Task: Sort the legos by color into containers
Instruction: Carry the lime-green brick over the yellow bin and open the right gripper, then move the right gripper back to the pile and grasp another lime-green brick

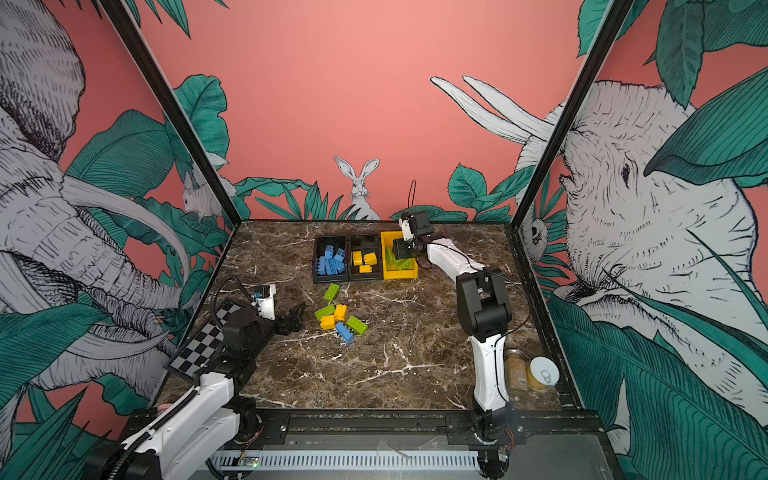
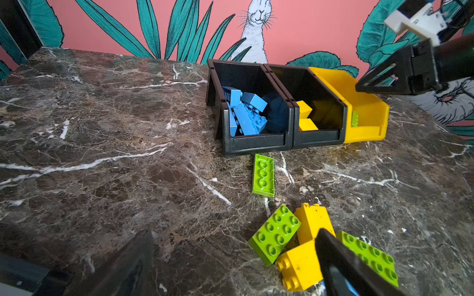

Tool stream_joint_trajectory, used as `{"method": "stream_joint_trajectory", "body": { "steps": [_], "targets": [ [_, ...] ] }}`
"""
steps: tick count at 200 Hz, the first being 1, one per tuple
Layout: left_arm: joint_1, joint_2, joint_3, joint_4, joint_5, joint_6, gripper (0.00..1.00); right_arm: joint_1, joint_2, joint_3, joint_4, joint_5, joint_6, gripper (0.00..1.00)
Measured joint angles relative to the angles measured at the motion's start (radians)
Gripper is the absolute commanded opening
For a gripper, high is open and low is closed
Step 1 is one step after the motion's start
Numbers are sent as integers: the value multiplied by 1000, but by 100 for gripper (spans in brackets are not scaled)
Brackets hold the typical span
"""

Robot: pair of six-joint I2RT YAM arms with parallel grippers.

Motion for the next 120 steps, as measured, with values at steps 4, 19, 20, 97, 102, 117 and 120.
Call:
{"method": "stream_joint_trajectory", "body": {
  "steps": [4, 19, 20, 97, 102, 117, 120],
  "targets": [
    [0, 0, 0, 0, 0, 0, 99, 4, -22, -23, -3, 0, -3, 61],
    [0, 0, 0, 0, 0, 0, 99, 31, -117, -110, -9, -7, -24, 61],
    [0, 0, 0, 0, 0, 0, 99, 33, -121, -114, -9, -7, -25, 61],
    [0, -2, 0, 0, 0, 0, 99, 374, -388, -443, -18, -32, -93, 61],
    [0, -2, 0, 0, 0, 0, 99, 389, -383, -449, -28, -31, -100, 61],
    [0, -2, 0, 0, 0, 0, 99, 421, -365, -455, -53, -28, -120, 61],
    [0, -2, 0, 0, 0, 0, 99, 426, -361, -455, -56, -28, -124, 61]
  ]
}}
